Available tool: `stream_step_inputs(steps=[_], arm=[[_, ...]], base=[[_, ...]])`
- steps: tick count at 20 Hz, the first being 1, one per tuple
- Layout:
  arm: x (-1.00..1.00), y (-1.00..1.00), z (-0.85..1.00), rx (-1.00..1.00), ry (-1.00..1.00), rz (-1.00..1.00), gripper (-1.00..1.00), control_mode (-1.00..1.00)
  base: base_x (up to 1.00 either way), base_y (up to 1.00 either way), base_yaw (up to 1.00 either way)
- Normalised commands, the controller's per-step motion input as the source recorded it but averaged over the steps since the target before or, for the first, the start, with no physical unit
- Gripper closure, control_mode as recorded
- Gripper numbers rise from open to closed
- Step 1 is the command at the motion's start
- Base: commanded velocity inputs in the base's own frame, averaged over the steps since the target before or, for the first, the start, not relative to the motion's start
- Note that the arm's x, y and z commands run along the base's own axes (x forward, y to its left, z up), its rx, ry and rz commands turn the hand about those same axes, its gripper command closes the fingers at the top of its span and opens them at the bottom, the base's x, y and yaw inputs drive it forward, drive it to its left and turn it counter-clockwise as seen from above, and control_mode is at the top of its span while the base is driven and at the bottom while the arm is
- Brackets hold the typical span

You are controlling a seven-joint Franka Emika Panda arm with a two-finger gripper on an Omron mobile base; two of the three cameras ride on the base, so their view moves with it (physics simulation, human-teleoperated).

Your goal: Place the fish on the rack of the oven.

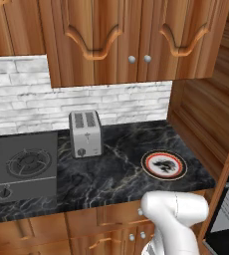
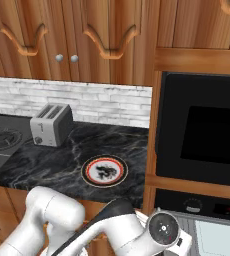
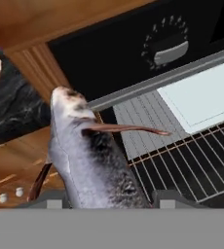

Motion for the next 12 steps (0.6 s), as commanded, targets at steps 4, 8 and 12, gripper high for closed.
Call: stream_step_inputs(steps=[4,8,12], arm=[[0.0,-1.0,-0.43,-0.03,-0.04,0.13,1.0,-1.0],[0.0,-0.8,-0.46,-0.07,0.0,0.08,1.0,-1.0],[0.2,-0.58,-0.34,-0.02,0.0,0.06,1.0,-1.0]], base=[[0.0,0.0,0.0],[0.0,0.0,0.0],[0.0,0.0,0.0]])
